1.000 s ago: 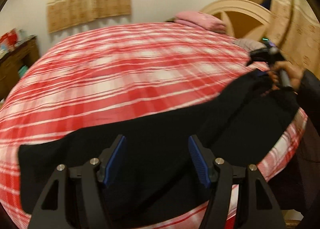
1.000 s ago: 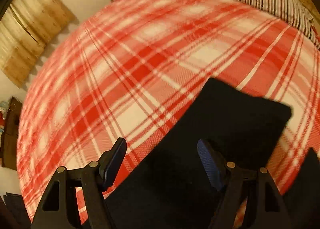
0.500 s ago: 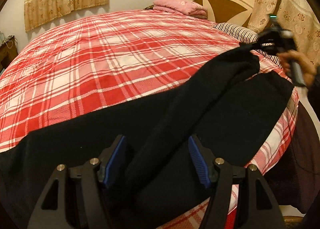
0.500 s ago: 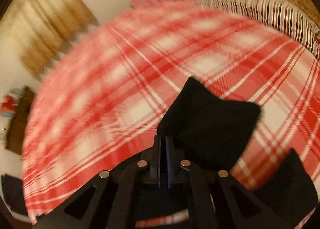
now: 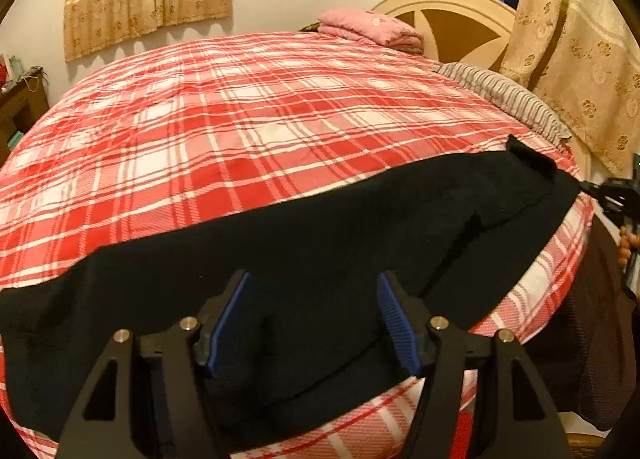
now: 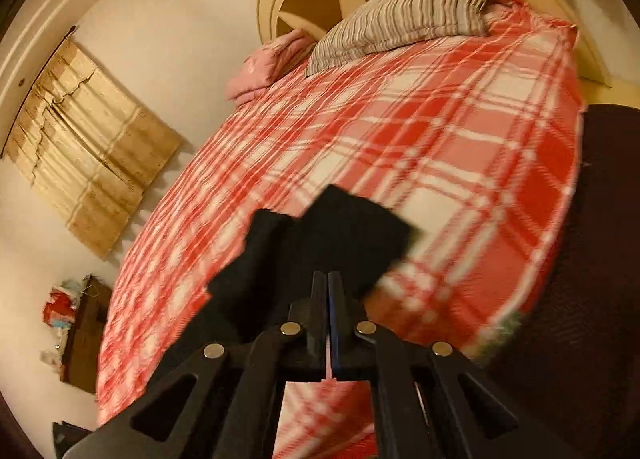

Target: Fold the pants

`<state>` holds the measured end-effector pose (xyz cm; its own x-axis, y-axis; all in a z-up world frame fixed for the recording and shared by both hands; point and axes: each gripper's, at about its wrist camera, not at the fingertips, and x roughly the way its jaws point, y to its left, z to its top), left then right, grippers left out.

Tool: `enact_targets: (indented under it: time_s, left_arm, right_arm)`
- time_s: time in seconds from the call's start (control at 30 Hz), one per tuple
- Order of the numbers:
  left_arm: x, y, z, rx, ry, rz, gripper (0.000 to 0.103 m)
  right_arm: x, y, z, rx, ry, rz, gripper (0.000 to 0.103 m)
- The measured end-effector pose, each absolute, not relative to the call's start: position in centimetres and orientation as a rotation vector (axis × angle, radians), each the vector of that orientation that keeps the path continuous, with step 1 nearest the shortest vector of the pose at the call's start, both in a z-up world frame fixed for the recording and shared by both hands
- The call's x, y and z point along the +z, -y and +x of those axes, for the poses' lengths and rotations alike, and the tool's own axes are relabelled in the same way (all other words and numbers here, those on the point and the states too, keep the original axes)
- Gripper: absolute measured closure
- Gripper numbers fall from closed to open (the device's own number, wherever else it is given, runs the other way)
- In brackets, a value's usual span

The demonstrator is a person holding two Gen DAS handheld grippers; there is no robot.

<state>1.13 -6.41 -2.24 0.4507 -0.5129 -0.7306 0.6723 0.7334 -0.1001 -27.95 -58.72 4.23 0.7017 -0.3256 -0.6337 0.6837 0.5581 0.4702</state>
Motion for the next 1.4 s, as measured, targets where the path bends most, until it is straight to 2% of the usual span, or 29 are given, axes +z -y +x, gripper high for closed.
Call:
enact_targets:
  time_s: [0.17, 0.2, 0.23, 0.27, 0.3, 0.33, 0.43, 0.47, 0.5, 0.53, 0.63, 0.7, 0.77, 0.8, 0.97, 1.03, 1.27, 1.4]
  left_arm:
    - [-2.3, 6.2, 1.5, -0.705, -0.824, 0.189, 0.036]
    - [-2.3, 6.5, 1.3, -0.702, -0.825, 0.192, 0.036]
    - [-2.4, 6.6, 1.2, -0.704, -0.827, 0.194, 0.036]
    - [-2.4, 6.9, 0.9, -0.709, -0.830, 0.203, 0.036]
    - [-2.4, 7.0, 0.7, -0.713, -0.828, 0.208, 0.036]
    - [-2.4, 7.2, 0.3, -0.721, -0.821, 0.215, 0.036]
    - [-2.4, 7.5, -0.3, -0.733, -0.814, 0.232, 0.036]
    - [-2.4, 7.7, -0.3, -0.732, -0.814, 0.239, 0.036]
    - [-2.4, 7.7, -0.3, -0.729, -0.816, 0.239, 0.036]
    - [-2.4, 7.7, -0.2, -0.729, -0.820, 0.234, 0.036]
    - [-2.3, 7.5, -0.2, -0.729, -0.822, 0.223, 0.036]
    - [-2.1, 7.2, -0.3, -0.729, -0.814, 0.219, 0.036]
    - [-2.1, 7.2, -0.2, -0.729, -0.817, 0.215, 0.036]
    - [-2.1, 7.2, -0.2, -0.727, -0.818, 0.215, 0.036]
    - [-2.1, 7.5, -0.2, -0.726, -0.817, 0.216, 0.036]
    - [-2.1, 7.6, -0.2, -0.728, -0.821, 0.211, 0.036]
    - [-1.9, 8.2, -0.5, -0.741, -0.826, 0.214, 0.036]
    - [-1.5, 8.2, -0.9, -0.742, -0.811, 0.228, 0.036]
  right_arm:
    - [7.2, 54.0, -21.8, -0.513, -0.653, 0.434, 0.100]
    - [7.2, 53.2, -20.7, -0.488, -0.681, 0.375, 0.094]
    - [7.1, 52.1, -18.6, -0.458, -0.727, 0.288, 0.072]
    - [6.9, 51.7, -17.6, -0.444, -0.747, 0.243, 0.055]
    - [6.9, 50.7, -16.3, -0.429, -0.755, 0.179, 0.025]
    - [6.9, 50.0, -15.7, -0.420, -0.750, 0.133, 0.020]
    - [6.5, 48.7, -13.3, -0.456, -0.769, -0.031, 0.021]
    - [6.1, 48.7, -12.3, -0.471, -0.798, -0.067, 0.024]
    - [5.4, 48.8, -11.1, -0.454, -0.849, -0.087, 0.039]
    - [4.8, 49.1, -10.2, -0.454, -0.894, -0.099, 0.050]
    - [1.8, 50.0, -8.3, -0.537, -1.039, -0.203, 0.052]
    - [1.0, 50.6, -8.4, -0.548, -1.066, -0.212, 0.055]
    - [1.6, 51.3, -9.3, -0.576, -1.041, -0.161, 0.094]
    - [2.7, 51.5, -10.1, -0.608, -1.004, -0.124, 0.101]
    - [8.7, 54.9, -17.7, -0.631, -0.711, 0.229, 0.101]
    - [9.1, 57.1, -21.4, -0.620, -0.614, 0.431, 0.101]
    - [3.7, 60.2, -26.7, -0.532, -0.533, 0.788, 0.100]
    - [1.2, 63.0, -29.5, -0.463, -0.373, 1.050, 0.098]
